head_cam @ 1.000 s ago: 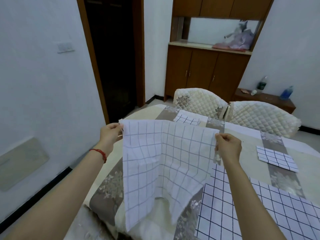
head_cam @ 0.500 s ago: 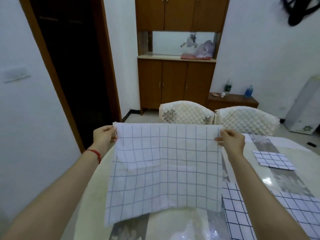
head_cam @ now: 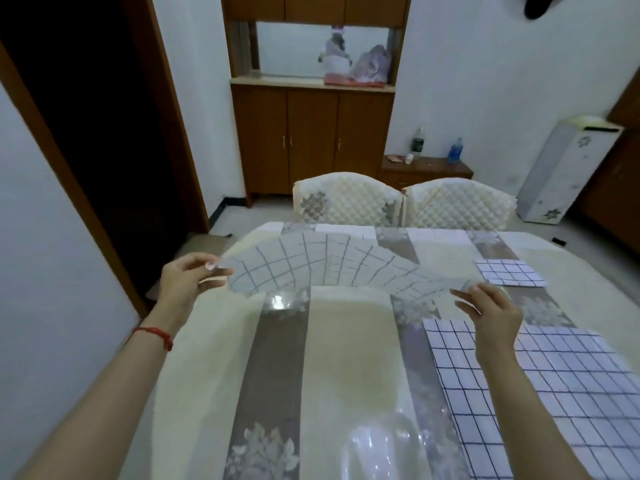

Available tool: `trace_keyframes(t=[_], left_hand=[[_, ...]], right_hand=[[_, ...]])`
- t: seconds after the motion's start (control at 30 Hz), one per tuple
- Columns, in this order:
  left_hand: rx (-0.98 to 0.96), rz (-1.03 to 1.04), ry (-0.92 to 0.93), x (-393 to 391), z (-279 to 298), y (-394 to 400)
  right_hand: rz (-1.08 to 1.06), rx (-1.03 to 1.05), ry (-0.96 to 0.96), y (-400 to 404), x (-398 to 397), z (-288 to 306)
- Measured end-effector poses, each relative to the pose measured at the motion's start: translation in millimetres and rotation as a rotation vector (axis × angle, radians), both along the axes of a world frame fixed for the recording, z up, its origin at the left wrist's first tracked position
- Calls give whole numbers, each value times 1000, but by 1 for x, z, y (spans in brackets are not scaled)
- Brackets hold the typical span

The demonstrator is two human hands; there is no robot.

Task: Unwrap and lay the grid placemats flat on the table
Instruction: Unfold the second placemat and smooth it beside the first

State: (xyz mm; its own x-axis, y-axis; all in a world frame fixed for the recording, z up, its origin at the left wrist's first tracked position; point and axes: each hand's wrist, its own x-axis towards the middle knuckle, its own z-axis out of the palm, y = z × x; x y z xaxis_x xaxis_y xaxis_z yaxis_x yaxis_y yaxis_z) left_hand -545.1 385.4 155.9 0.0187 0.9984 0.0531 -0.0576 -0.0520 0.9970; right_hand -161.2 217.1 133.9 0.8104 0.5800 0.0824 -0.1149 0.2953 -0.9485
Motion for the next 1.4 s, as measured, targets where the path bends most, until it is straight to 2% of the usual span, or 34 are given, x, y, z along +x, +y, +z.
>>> trace_keyframes(t=[0.23,0.43,0.57,0.73,0.9,1.0,1.1,1.4], left_hand=[[-149,36,99,-29,-95,-50],[-427,74,153,-50,-163,-90],[-571,164,126,-53,-185,-102],[-606,269,123,-44,-191,-105],[-605,423,259,-40,-207,-99],[-627,484,167,-35,-209,-99],[-626,506,151,-34,-212,-100],[-663,444,199,-47,-216,-124]], right_hand=[[42,-232,87,-53,-2,-85],[92,-488,115,-77,-14,-126],[114,-611,207,-83,-25,-146],[77,-739,261,-84,-28,-168],[89,-942,15,-77,-38,-177],[101,-1024,-92,-74,-44,-176],[109,-1063,-197,-76,-46,-176],[115,-1092,-259,-94,-40,-183]])
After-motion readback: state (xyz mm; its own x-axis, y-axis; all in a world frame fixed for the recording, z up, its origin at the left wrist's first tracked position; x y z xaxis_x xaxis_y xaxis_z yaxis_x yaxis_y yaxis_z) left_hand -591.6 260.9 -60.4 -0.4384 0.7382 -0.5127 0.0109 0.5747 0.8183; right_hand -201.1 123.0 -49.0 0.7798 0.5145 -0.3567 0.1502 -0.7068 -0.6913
